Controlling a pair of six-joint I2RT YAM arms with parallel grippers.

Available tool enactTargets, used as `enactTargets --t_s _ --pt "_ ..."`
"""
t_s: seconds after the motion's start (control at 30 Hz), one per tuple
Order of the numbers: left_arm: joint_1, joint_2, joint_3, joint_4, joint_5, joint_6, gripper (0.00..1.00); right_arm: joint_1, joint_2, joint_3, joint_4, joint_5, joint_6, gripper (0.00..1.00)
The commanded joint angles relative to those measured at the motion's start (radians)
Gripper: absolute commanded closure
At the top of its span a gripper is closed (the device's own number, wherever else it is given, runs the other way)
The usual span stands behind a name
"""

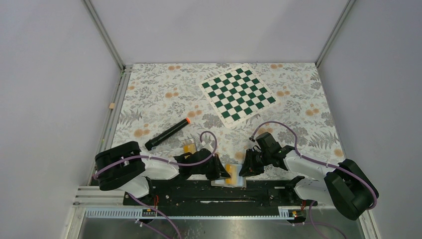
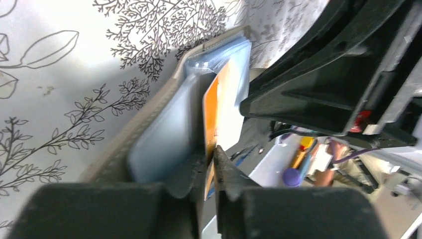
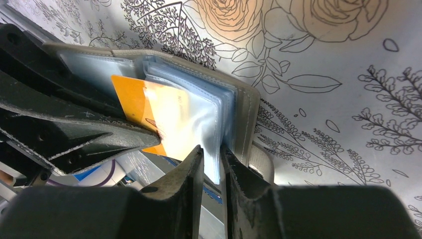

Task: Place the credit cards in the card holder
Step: Insert the credit card into the card holder.

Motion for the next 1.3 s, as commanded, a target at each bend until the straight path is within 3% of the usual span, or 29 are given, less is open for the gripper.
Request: enactTargets --t_s 0.0,0.17,0.33,0.53,0.8,1.27 --pt "-0.019 0.02 0.089 -0.126 0.054 0.057 0.84 0.009 0.012 -0.021 -0.065 0.089 -0.04 0.74" --pt "-0.02 -0.011 0.213 -0.397 0.005 0.132 0.55 0.009 0.004 -0.024 -0.072 0.091 -0.043 0.73" --pt "-0.02 -0.003 0.288 -0.571 -0.034 0.173 0.4 0.009 -0.006 -0.026 -0.081 0.098 -0.041 0.73" --pt "-0.022 0.093 0.376 -0.624 -0.018 0.209 0.38 0.008 -0.051 -0.037 -0.096 0.103 -0.023 0.69" --pt "-0.029 0.158 0.471 -0.646 -0.002 0.229 0.38 0.009 -0.096 -0.076 -0.072 0.116 0.017 0.52" --pt "-0.037 0.194 0.565 -0.658 0.019 0.27 0.42 0.009 -0.052 -0.1 0.027 0.054 0.051 0.58"
